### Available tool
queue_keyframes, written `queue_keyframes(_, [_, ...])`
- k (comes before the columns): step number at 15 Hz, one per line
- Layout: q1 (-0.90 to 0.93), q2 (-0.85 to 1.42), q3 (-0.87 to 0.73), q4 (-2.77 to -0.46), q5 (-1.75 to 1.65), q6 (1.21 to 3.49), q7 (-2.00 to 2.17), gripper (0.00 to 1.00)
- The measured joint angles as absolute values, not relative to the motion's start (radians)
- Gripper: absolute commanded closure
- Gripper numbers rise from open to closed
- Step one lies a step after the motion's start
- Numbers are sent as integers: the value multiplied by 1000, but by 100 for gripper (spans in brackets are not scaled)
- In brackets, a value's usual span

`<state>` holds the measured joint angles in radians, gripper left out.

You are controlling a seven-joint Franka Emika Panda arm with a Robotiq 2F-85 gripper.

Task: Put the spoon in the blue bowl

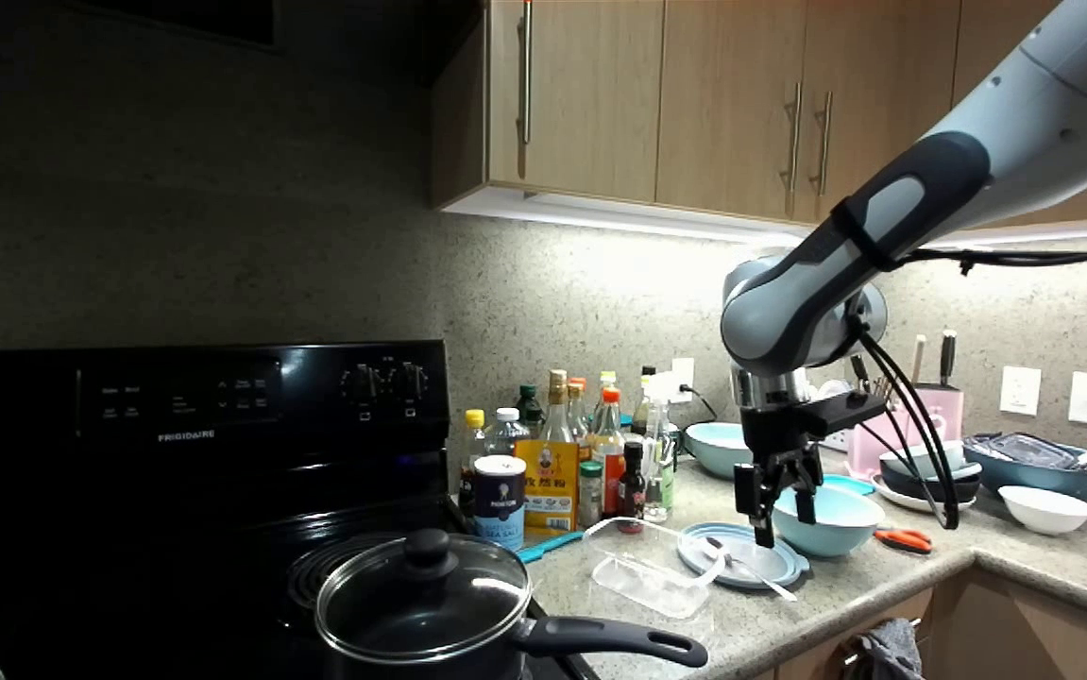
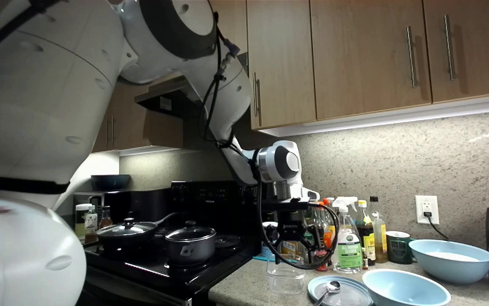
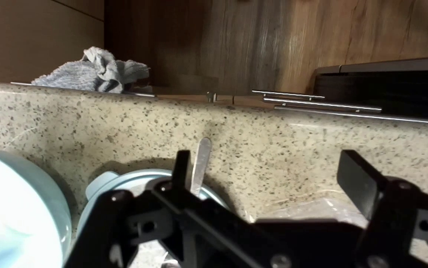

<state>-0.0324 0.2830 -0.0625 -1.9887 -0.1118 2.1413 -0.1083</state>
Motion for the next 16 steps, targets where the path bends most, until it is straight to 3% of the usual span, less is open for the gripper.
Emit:
queue_keyframes(6, [-86, 517, -72, -1725, -90, 2043, -111, 0])
queue_keyframes(16, [-88, 565, -73, -1664, -87, 2035, -107, 0])
